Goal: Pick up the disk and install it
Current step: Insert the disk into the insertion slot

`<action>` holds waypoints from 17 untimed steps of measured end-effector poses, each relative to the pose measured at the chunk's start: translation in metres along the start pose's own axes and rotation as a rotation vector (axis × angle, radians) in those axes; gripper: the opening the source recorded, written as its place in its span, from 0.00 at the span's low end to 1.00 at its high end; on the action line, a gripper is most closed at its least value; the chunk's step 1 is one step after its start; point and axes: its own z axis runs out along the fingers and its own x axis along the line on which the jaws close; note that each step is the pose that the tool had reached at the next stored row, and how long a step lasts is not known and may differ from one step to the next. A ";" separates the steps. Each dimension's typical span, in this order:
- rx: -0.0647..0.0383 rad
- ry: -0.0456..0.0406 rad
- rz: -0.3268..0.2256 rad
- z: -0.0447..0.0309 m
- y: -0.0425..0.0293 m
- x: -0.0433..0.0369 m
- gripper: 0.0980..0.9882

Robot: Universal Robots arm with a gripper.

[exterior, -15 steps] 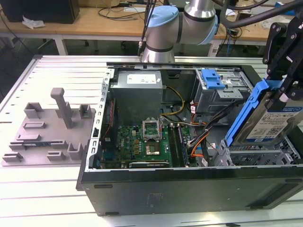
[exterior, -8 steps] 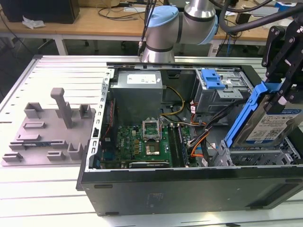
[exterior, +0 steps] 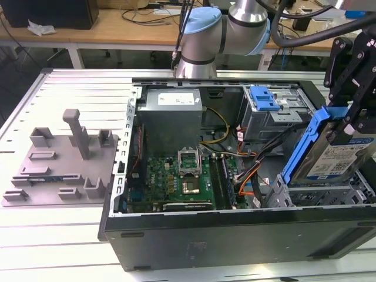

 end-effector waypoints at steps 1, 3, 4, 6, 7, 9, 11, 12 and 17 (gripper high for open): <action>0.000 -0.0001 0.000 -0.0002 0.0000 0.0000 0.30; 0.000 -0.0007 0.000 -0.0037 -0.0002 0.0000 0.30; 0.000 0.0000 0.000 -0.0072 0.0000 -0.0002 0.30; 0.000 -0.0002 0.000 -0.0103 0.0001 -0.0002 0.30; 0.000 -0.0001 0.001 -0.0103 0.0001 -0.0003 0.30; 0.000 0.0002 0.003 -0.0122 0.0002 -0.0003 0.30; 0.000 0.0000 0.005 -0.0157 0.0002 -0.0003 0.30; 0.000 0.0001 0.006 -0.0169 0.0002 -0.0004 0.30; -0.010 0.0033 0.007 -0.0188 -0.0022 -0.0005 0.30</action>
